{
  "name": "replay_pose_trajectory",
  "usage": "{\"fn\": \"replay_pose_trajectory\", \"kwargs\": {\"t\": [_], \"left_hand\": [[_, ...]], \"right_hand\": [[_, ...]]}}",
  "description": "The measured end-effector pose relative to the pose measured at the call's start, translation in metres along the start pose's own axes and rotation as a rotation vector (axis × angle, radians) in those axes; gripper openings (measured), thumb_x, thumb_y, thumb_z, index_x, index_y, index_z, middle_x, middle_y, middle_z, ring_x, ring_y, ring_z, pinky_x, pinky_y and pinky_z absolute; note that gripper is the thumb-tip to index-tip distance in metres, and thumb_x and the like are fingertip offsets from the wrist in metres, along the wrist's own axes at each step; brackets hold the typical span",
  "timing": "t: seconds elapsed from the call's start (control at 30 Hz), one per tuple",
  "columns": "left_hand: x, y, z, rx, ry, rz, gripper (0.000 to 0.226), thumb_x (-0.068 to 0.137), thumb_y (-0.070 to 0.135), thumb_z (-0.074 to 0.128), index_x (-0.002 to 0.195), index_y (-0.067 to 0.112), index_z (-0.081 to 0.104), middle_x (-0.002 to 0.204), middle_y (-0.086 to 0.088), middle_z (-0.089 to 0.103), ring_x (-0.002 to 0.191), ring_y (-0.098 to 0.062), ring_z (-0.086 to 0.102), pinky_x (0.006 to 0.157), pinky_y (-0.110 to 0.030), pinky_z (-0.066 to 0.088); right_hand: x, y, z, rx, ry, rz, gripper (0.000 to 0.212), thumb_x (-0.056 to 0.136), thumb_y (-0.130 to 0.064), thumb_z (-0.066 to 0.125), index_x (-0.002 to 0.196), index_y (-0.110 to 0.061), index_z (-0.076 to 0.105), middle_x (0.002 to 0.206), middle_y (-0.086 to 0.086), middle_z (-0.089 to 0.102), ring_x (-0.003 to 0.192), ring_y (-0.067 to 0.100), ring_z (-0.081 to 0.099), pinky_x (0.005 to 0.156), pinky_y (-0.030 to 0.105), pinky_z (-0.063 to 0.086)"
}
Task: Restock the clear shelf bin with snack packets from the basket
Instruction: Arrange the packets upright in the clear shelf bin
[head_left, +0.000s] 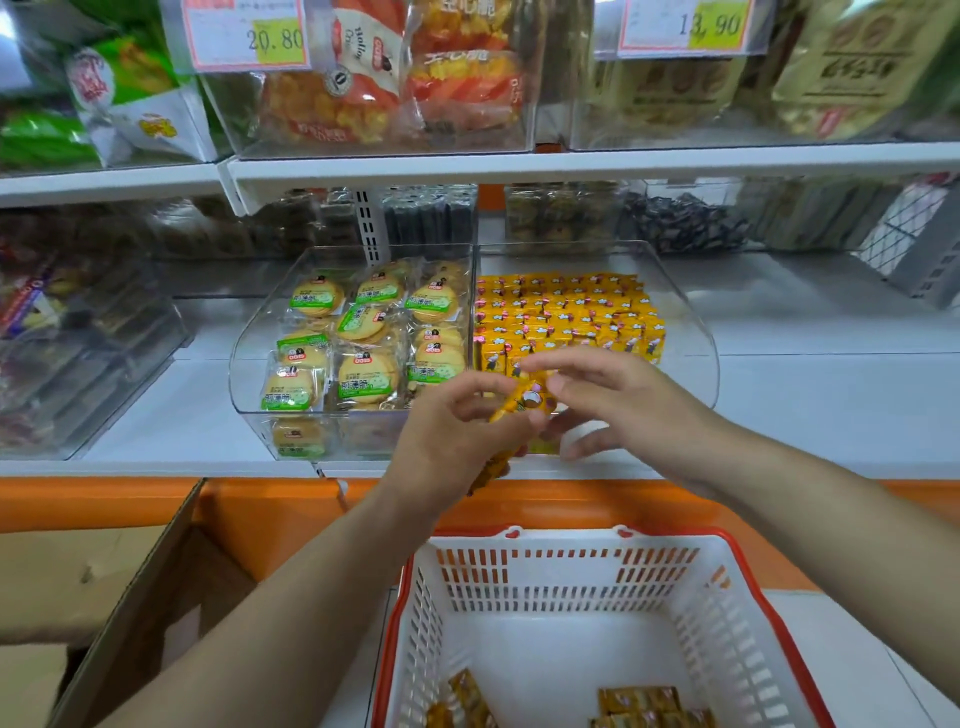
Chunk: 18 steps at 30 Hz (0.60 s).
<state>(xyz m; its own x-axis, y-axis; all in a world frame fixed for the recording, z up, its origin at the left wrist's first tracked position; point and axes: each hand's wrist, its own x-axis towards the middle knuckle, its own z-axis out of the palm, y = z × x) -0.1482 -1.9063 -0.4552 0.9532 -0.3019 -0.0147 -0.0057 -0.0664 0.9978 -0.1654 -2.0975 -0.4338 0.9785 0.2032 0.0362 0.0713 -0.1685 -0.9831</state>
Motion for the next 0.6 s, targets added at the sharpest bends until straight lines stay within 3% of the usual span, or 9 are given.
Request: {"fn": "replay_pose_trajectory", "kwargs": {"t": [0.1, 0.17, 0.23, 0.33, 0.4, 0.5, 0.6], "left_hand": [[-0.003, 0.004, 0.006, 0.018, -0.003, 0.017, 0.048, 0.066, 0.037, 0.083, 0.112, 0.025, 0.076, 0.106, -0.015, 0.073, 0.073, -0.021, 0.071, 0.064, -0.032, 0.062], [-0.004, 0.004, 0.008, 0.012, -0.037, 0.021, 0.046, 0.063, 0.037, 0.084, 0.109, 0.03, 0.077, 0.11, -0.015, 0.072, 0.079, -0.022, 0.073, 0.064, -0.028, 0.061], [-0.002, 0.005, 0.007, -0.046, -0.041, 0.001, 0.052, 0.058, 0.03, 0.086, 0.109, 0.032, 0.076, 0.114, -0.009, 0.073, 0.086, -0.021, 0.076, 0.068, -0.025, 0.059], [0.001, 0.007, 0.001, -0.16, 0.006, -0.023, 0.061, 0.057, 0.023, 0.085, 0.116, 0.024, 0.071, 0.109, -0.011, 0.075, 0.085, -0.021, 0.077, 0.071, -0.024, 0.059], [0.001, 0.009, -0.002, -0.238, 0.007, -0.021, 0.047, 0.065, 0.021, 0.083, 0.109, 0.018, 0.069, 0.095, -0.009, 0.079, 0.081, -0.017, 0.076, 0.07, -0.024, 0.059], [0.003, 0.009, -0.002, -0.213, 0.017, -0.024, 0.007, 0.084, 0.018, 0.077, 0.09, 0.022, 0.076, 0.081, 0.003, 0.077, 0.073, -0.007, 0.072, 0.068, -0.024, 0.055], [0.005, 0.005, -0.003, -0.151, 0.039, -0.035, 0.003, 0.091, 0.022, 0.073, 0.093, 0.02, 0.074, 0.07, 0.01, 0.072, 0.066, -0.003, 0.067, 0.071, -0.03, 0.05]], "right_hand": [[-0.003, -0.001, -0.006, 0.012, 0.008, -0.015, 0.017, 0.088, -0.026, 0.071, 0.105, -0.026, 0.074, 0.086, -0.008, 0.065, 0.08, 0.022, 0.073, 0.072, 0.035, 0.061], [-0.004, 0.001, -0.012, 0.056, 0.006, -0.005, 0.02, 0.078, -0.027, 0.075, 0.097, -0.021, 0.074, 0.092, -0.001, 0.065, 0.081, 0.026, 0.073, 0.078, 0.042, 0.061], [-0.005, 0.003, -0.019, 0.146, 0.027, 0.025, 0.021, 0.074, -0.025, 0.077, 0.093, -0.017, 0.073, 0.095, 0.01, 0.069, 0.08, 0.03, 0.073, 0.074, 0.038, 0.061], [-0.005, 0.008, -0.027, 0.251, 0.05, 0.073, 0.012, 0.074, -0.023, 0.078, 0.083, -0.019, 0.071, 0.089, 0.01, 0.074, 0.084, 0.035, 0.075, 0.068, 0.034, 0.062], [-0.006, 0.011, -0.026, 0.188, 0.015, 0.096, 0.009, 0.08, -0.022, 0.078, 0.081, -0.022, 0.07, 0.09, 0.009, 0.075, 0.086, 0.035, 0.075, 0.067, 0.036, 0.062], [-0.009, 0.012, -0.016, 0.055, -0.094, 0.119, 0.005, 0.087, -0.023, 0.075, 0.085, -0.025, 0.07, 0.097, 0.006, 0.076, 0.088, 0.027, 0.075, 0.065, 0.032, 0.06], [-0.006, 0.01, -0.006, -0.072, 0.004, 0.016, 0.007, 0.089, -0.021, 0.073, 0.087, -0.028, 0.072, 0.093, -0.006, 0.074, 0.086, 0.017, 0.073, 0.067, 0.033, 0.061]]}}
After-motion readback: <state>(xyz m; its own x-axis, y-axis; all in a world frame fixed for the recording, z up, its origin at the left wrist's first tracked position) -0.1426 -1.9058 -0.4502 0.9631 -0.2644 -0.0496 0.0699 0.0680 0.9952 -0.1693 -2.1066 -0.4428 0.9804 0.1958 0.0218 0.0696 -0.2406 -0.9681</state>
